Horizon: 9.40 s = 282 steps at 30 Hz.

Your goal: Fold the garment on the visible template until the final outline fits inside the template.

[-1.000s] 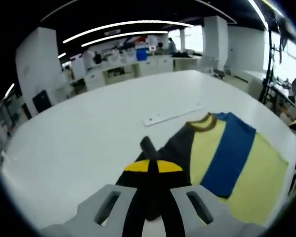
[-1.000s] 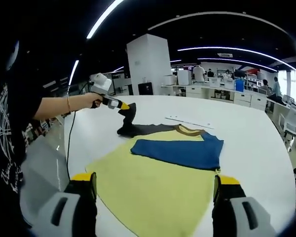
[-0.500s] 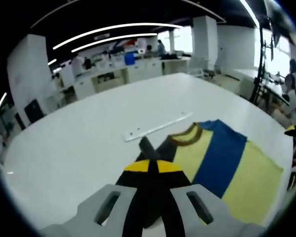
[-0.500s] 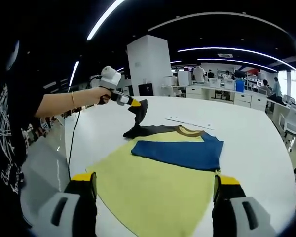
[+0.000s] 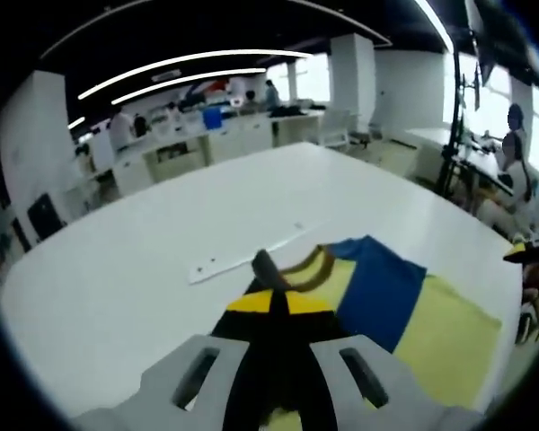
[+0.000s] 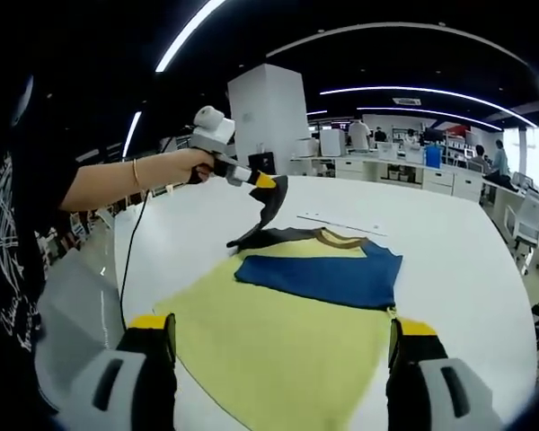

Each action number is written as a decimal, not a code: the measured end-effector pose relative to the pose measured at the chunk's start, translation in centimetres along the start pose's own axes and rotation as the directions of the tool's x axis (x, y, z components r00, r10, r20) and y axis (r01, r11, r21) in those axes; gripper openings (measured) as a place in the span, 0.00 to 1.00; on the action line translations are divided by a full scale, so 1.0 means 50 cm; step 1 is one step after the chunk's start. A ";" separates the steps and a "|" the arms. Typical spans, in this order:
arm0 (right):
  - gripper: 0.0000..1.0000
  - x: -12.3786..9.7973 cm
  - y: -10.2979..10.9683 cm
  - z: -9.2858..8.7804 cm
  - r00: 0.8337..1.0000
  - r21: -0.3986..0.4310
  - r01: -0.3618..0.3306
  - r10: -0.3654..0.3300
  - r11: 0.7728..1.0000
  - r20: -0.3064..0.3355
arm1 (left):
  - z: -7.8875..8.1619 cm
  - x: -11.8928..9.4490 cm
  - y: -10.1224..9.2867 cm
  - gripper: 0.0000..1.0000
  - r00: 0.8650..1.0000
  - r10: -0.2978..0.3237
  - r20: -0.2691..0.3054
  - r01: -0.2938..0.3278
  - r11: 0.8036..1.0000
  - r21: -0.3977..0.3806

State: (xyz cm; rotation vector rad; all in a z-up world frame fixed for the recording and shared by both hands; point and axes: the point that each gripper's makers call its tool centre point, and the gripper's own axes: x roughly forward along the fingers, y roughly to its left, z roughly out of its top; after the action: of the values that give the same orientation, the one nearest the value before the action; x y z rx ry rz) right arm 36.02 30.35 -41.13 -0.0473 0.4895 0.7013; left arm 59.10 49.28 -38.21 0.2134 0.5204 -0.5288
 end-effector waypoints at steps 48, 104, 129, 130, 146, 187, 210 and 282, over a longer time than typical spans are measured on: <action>1.00 -0.030 -0.031 -0.082 0.993 0.071 0.081 -0.075 0.994 -0.089 | -0.061 0.085 -0.349 0.00 0.943 -0.332 -0.021 0.332 0.933 0.139; 1.00 -0.019 -0.049 -0.103 0.990 0.108 0.100 -0.089 0.989 -0.107 | -0.113 0.076 -0.325 0.80 0.961 -0.278 0.009 0.274 0.952 0.134; 1.00 -0.008 -0.053 -0.121 0.981 0.090 0.091 -0.073 0.992 -0.180 | -0.244 -0.101 -0.111 0.99 0.995 -0.092 -0.048 0.094 0.995 0.030; 1.00 -0.009 -0.052 -0.125 0.980 0.093 0.091 -0.072 0.992 -0.185 | -0.252 -0.106 -0.108 0.99 0.994 -0.091 -0.054 0.092 0.995 0.026; 0.89 -0.041 -0.051 -0.215 0.949 0.129 0.138 -0.093 0.982 -0.302 | -0.373 -0.207 -0.127 0.95 0.989 -0.082 -0.125 0.079 0.997 -0.022; 0.17 -0.054 -0.061 -0.302 0.913 0.165 0.283 -0.213 0.945 -0.348 | -0.556 -0.347 -0.161 0.31 0.940 -0.038 -0.339 -0.029 0.981 -0.190; 0.00 -0.050 -0.073 -0.306 0.899 0.132 0.327 -0.265 0.936 -0.349 | -0.567 -0.343 -0.175 0.05 0.932 -0.016 -0.361 -0.079 0.966 -0.248; 0.00 -0.148 0.064 -0.327 0.937 0.244 0.201 -0.113 0.949 -0.331 | -0.593 -0.496 -0.221 0.00 0.882 -0.066 -0.468 -0.048 0.973 -0.227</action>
State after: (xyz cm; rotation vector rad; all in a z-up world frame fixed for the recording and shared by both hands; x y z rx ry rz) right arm 22.35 24.99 -51.93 0.0641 0.8767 0.4619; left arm 22.59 60.08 -51.08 0.1134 1.0573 -0.4177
